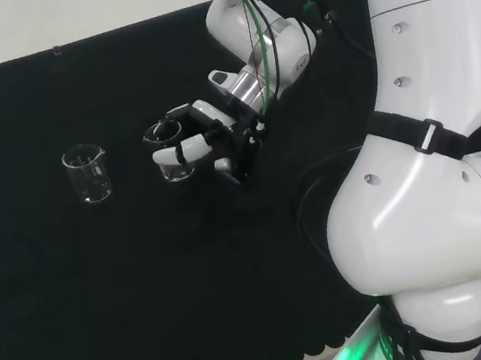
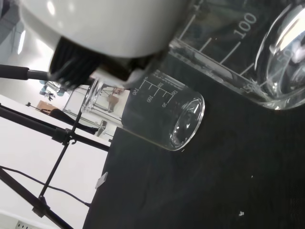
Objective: Pick up the beaker on the right.
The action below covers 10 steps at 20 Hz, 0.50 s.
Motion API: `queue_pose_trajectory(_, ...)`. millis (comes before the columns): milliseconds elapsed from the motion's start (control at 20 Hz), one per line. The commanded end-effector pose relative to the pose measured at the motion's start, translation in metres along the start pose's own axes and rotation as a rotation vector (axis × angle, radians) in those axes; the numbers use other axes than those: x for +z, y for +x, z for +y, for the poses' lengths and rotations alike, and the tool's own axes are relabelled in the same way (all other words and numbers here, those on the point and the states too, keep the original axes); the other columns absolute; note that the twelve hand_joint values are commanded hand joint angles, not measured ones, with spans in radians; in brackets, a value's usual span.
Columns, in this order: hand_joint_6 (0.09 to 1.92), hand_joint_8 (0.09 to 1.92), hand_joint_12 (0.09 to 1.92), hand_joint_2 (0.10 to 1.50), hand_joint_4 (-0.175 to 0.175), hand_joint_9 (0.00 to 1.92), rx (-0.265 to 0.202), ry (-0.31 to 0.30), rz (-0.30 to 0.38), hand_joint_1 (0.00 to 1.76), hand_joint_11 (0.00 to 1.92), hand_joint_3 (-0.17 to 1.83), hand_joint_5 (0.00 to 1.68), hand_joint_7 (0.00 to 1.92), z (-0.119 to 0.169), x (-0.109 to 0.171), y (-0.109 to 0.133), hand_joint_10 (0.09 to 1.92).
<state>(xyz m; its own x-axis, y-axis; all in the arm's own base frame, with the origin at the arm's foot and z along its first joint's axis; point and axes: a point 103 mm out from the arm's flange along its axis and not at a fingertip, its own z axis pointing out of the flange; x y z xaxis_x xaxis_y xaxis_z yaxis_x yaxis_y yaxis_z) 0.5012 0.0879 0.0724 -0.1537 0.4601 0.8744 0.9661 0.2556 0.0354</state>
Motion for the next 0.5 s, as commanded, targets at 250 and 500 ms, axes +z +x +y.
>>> queue_pose_trajectory(250,0.76,0.30,1.09,0.66,-0.175,1.30,-0.018,0.001,-0.005,1.20,0.87,0.70,1.22,1.39,0.004,-0.001,0.011,0.38)
queue_pose_trajectory(500,0.75,0.29,1.09,0.66,-0.175,1.31,-0.033,-0.002,-0.010,1.20,0.87,0.70,1.22,1.40,0.005,-0.008,0.017,0.37)
